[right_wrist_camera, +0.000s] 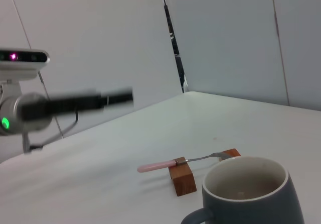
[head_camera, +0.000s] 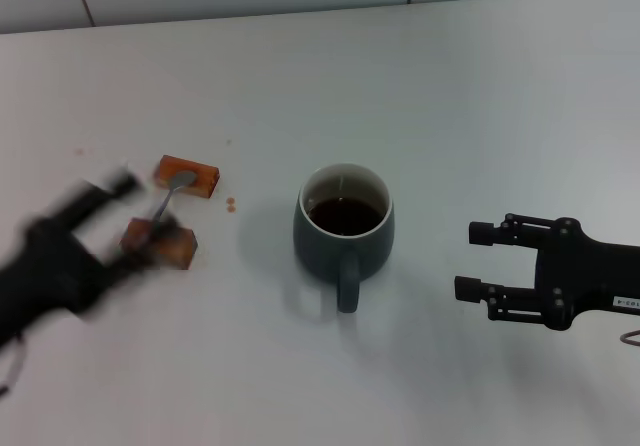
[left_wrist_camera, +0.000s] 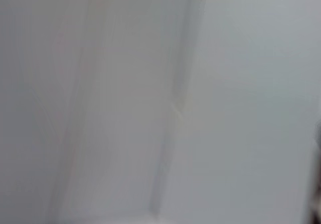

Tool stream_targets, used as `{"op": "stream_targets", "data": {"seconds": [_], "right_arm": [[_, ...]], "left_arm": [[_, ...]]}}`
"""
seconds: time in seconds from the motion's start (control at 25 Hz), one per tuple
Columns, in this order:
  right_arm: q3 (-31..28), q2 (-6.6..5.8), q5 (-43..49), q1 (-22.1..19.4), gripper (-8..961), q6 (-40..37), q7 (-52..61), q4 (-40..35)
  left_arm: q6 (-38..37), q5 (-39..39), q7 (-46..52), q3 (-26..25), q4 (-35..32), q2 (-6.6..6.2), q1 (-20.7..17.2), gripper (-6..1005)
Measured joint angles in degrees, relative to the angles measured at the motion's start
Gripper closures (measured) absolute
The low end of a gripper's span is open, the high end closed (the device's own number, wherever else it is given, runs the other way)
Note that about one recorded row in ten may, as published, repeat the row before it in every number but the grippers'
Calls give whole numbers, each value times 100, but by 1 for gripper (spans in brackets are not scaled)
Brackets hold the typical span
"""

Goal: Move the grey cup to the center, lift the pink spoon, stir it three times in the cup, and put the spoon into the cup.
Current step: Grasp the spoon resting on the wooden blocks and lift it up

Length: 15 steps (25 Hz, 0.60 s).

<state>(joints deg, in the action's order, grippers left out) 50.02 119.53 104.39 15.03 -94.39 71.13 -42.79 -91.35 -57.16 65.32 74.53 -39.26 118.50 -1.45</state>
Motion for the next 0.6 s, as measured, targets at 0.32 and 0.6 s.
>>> {"op": "stream_targets", "data": {"seconds": [0.32, 0.6], "right_arm": [[2, 0, 33, 15, 213, 79, -22, -18], [17, -6, 148, 40, 212, 128, -37, -19]], "left_arm": [[-324, 1059, 970, -971, 1913, -10, 489, 217], [-295, 1117, 1394, -1372, 2980, -12, 680, 217]]}}
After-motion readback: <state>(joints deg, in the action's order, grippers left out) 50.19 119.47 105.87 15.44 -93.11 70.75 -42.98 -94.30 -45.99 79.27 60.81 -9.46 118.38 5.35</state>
